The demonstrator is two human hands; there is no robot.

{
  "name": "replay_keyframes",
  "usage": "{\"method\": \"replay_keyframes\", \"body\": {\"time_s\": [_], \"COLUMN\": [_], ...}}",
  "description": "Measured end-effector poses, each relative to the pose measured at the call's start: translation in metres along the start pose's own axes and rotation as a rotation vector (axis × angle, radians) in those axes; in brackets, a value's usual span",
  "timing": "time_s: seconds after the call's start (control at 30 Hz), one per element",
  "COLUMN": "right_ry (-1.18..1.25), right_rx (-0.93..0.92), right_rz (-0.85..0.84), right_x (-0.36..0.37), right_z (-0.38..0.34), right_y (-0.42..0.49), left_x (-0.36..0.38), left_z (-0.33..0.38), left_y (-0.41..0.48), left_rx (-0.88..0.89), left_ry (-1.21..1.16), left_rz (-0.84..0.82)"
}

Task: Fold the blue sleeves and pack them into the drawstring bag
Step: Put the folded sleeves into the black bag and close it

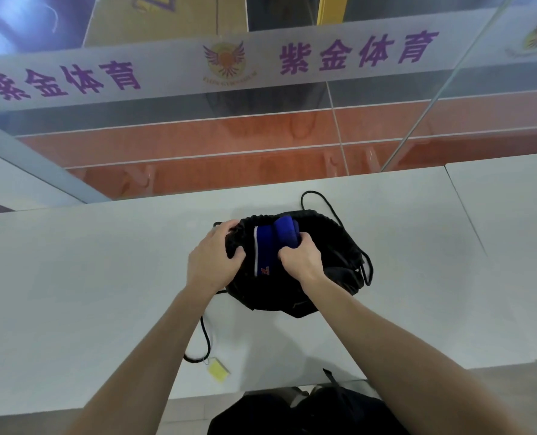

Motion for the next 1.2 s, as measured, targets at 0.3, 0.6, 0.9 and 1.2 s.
{"method": "replay_keyframes", "body": {"time_s": [0.3,0.6,0.9,1.2], "right_ry": [-0.425,-0.777,-0.872,-0.961], "right_rx": [-0.016,-0.277,-0.303,-0.277], "right_rz": [-0.09,0.174,0.054,0.073], "right_x": [0.007,-0.044,-0.041,-0.038], "right_z": [0.004,0.016,0.049,0.062], "right_y": [0.014,-0.004,0.005,0.008], "left_x": [0.048,0.072,0.052,0.058], "left_z": [0.026,0.027,0.047,0.059], "left_y": [0.011,0.033,0.077,0.113], "left_rx": [0.402,0.272,-0.014,0.029], "left_ry": [0.302,0.377,-0.006,0.306], "left_rz": [-0.229,-0.377,-0.537,-0.777]}}
Point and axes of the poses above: each hand's wrist, its own y-axis towards the middle knuckle, its own x-axis out of the palm, z = x × y, the point moved 3 cm from there along y, towards the middle knuckle, and after that the axes turned 14 degrees about -z, right-handed, at the moved point
